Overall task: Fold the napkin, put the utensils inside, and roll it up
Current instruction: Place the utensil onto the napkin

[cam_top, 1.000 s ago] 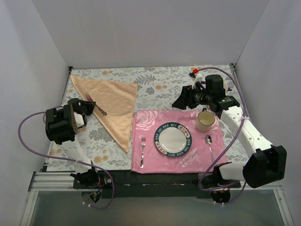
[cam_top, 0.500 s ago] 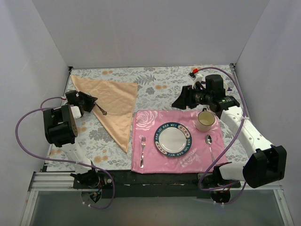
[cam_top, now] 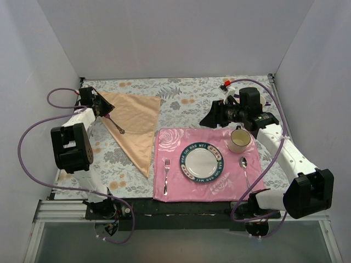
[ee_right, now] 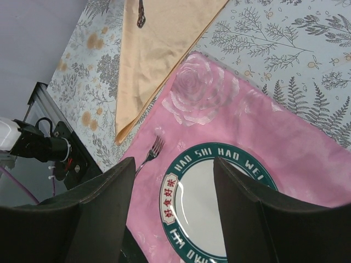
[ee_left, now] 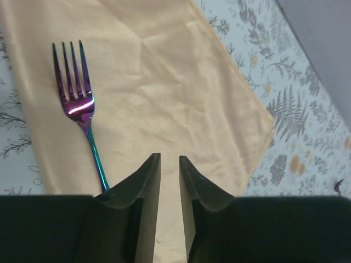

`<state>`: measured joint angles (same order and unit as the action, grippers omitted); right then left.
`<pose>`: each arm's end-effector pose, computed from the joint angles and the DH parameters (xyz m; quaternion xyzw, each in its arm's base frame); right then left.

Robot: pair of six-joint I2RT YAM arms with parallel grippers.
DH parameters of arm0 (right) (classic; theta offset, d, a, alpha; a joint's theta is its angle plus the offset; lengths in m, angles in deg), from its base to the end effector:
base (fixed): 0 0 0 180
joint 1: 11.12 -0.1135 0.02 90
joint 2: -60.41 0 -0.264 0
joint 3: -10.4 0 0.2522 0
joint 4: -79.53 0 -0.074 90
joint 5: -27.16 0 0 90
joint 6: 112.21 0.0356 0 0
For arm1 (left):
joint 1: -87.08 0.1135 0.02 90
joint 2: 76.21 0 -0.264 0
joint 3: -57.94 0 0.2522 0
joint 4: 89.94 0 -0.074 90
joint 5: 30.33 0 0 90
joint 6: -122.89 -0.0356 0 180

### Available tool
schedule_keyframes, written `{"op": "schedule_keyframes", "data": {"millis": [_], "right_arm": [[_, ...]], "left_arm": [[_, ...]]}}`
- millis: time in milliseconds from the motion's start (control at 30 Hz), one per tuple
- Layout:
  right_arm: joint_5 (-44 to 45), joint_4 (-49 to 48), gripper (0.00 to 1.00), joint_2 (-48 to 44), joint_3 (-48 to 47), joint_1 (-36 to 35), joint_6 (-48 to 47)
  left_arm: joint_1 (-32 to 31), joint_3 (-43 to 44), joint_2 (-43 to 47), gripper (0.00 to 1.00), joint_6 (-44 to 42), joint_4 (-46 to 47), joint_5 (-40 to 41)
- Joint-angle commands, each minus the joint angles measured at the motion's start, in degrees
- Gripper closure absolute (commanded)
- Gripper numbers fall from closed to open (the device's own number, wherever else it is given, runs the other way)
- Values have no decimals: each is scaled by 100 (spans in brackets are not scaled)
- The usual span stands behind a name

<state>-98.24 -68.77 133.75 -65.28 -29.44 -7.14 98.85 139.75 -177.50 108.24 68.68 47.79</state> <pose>0.2651 0.1095 0.3262 -0.1767 0.8177 0.3895 0.3853 0.3850 0.0727 0.2171 -0.5922 0.6852 -0.2979 0.3019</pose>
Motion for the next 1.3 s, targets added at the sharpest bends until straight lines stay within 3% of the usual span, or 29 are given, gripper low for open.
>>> {"op": "schedule_keyframes", "data": {"millis": [0, 300, 733, 1267], "right_arm": [[-90, -185, 33, -127, 4, 40, 14], [-11, -71, 33, -171, -40, 40, -39], [-81, -141, 33, -145, 30, 40, -4], [-73, -159, 33, -232, 74, 31, 5]], "left_arm": [[-324, 575, -644, 82, -670, -644, 273], [-658, 1131, -1446, 87, -1013, -1040, 731], [-694, 534, -620, 92, -1137, -873, 1118], [-694, 297, -620, 95, -1365, -1005, 1460]]}}
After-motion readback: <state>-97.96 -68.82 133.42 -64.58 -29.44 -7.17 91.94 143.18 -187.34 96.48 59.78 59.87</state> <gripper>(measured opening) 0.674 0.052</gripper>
